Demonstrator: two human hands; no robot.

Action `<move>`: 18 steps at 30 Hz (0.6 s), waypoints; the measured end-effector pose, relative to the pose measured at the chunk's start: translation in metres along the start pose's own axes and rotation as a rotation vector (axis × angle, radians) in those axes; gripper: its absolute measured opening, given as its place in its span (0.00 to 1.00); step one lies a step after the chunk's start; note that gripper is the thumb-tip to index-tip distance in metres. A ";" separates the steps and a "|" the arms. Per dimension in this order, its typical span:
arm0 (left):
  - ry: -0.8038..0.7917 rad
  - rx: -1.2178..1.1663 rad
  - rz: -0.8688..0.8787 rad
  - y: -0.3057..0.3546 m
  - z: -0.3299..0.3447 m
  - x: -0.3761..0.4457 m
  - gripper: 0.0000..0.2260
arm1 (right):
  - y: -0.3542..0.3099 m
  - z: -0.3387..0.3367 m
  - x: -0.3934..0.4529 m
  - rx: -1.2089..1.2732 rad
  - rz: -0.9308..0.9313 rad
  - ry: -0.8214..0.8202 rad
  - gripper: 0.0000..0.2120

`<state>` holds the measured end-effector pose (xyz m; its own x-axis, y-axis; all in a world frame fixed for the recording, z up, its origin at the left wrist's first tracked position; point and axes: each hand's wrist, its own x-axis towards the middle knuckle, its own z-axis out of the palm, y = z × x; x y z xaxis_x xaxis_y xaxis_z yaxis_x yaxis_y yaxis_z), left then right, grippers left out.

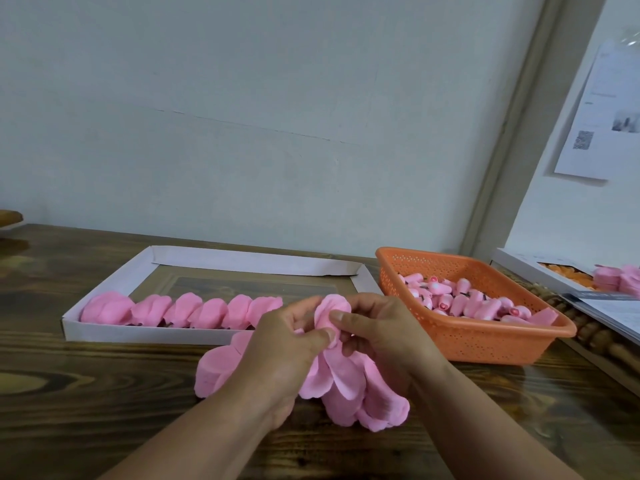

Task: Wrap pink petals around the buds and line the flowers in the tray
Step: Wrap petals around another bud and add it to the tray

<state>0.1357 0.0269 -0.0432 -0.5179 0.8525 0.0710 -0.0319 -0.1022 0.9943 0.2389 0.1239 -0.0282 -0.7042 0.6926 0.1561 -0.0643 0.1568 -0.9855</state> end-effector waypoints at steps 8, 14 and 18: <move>-0.027 -0.527 -0.249 0.001 0.000 -0.003 0.12 | -0.001 0.005 0.000 0.071 0.022 0.250 0.03; 0.007 -0.404 -0.218 0.000 0.005 -0.007 0.10 | -0.011 0.010 -0.004 -0.358 -0.245 0.231 0.11; 0.038 -0.392 -0.223 -0.003 0.007 -0.005 0.09 | -0.017 0.009 -0.003 -0.521 -0.352 0.248 0.12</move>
<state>0.1444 0.0261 -0.0463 -0.4925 0.8569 -0.1520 -0.4636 -0.1105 0.8792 0.2354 0.1133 -0.0129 -0.5169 0.6695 0.5335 0.1331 0.6785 -0.7225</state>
